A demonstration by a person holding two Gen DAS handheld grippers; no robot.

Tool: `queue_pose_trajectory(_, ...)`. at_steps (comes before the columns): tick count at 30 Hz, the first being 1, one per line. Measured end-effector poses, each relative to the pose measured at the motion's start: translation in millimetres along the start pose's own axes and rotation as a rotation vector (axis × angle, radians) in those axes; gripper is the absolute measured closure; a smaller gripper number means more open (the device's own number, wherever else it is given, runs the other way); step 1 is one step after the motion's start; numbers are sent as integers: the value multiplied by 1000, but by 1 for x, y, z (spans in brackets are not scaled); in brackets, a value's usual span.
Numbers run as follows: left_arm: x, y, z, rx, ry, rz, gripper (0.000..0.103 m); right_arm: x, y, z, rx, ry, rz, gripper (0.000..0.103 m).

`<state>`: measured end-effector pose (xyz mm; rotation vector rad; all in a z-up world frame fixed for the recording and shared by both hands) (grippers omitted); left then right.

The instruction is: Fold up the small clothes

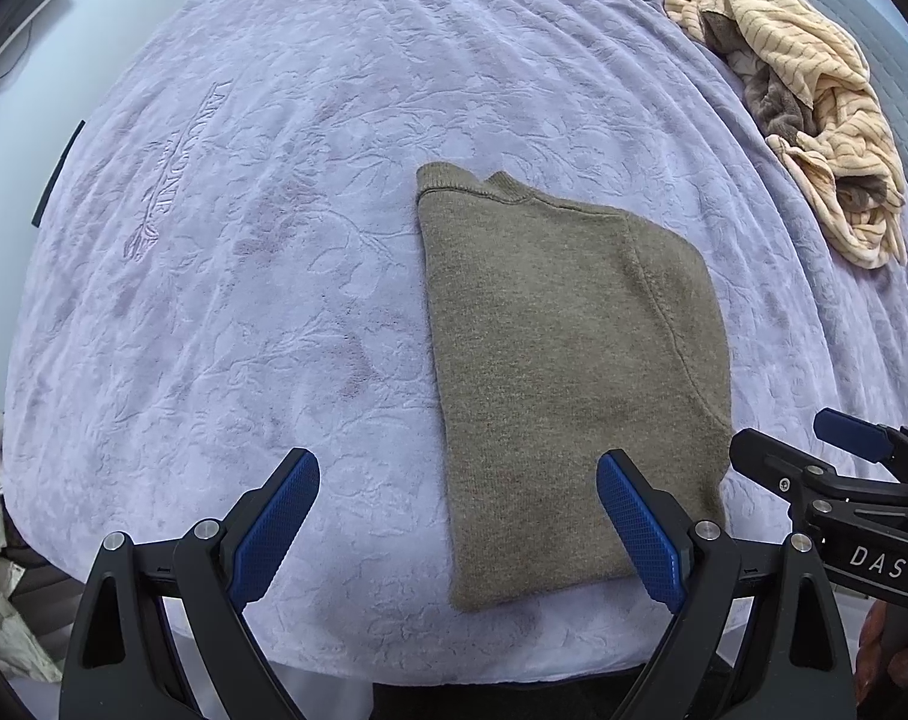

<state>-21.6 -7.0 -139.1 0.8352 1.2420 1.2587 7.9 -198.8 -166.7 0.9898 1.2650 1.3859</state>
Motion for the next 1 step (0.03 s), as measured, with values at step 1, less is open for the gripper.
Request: queue_pose_trajectory(1,0,0,-1,2,2,-2,9,0,0,0,0,0,0,12)
Point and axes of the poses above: each gripper's, at about its wrist camera, not at the fingertips, and y roughly against the way its jaws point, x to its left, z to its top, the point moved 10 cm from there along -y, roughly the way its jaws point, and after that the axes turned 10 degrees about -z, right-handed, at the moved point
